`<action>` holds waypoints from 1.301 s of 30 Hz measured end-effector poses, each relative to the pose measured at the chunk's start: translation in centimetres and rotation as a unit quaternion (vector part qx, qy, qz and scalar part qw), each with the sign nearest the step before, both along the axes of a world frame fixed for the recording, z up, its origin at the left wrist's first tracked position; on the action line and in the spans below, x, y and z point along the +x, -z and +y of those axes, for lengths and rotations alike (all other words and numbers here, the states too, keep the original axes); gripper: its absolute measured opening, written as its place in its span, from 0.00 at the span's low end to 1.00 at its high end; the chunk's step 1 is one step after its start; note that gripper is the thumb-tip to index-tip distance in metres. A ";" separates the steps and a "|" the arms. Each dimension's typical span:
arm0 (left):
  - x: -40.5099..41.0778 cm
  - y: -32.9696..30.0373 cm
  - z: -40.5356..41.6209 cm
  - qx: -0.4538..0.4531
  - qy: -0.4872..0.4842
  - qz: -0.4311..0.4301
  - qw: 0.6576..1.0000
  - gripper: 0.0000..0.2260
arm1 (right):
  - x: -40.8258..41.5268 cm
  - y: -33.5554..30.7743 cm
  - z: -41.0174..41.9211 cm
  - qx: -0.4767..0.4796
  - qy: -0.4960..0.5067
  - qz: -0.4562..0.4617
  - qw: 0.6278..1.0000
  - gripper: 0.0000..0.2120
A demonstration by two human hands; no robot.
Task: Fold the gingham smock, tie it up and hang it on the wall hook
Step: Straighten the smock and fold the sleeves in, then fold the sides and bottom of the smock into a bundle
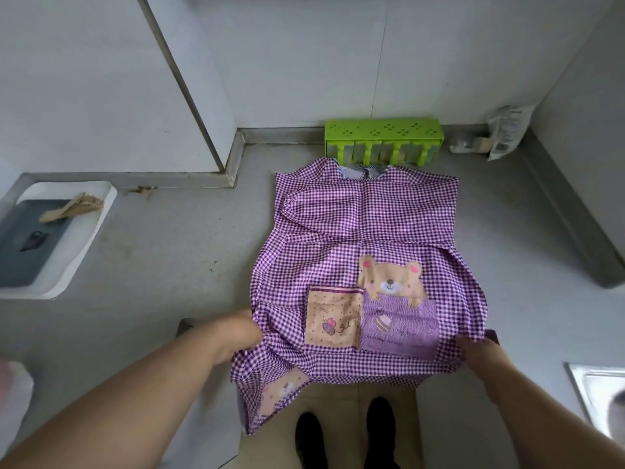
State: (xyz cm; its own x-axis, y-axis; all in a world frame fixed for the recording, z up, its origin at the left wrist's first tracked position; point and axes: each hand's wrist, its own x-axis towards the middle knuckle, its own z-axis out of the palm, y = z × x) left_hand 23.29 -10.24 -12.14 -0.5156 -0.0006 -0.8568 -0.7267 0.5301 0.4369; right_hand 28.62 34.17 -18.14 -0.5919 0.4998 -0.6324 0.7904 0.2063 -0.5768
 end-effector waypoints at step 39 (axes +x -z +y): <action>-3.7 -11.1 0.8 0.270 -0.191 0.148 0.932 0.13 | -2.9 -18.6 -2.8 -0.225 0.023 0.084 0.971 0.21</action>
State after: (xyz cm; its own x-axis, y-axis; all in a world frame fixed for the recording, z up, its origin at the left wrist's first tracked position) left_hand 19.56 -9.45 -1.01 -0.7799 0.1579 -0.6057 -0.6227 -0.0979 0.7763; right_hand 25.75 31.39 0.46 -0.6888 0.2236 -0.6896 0.6804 -0.1291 -0.7214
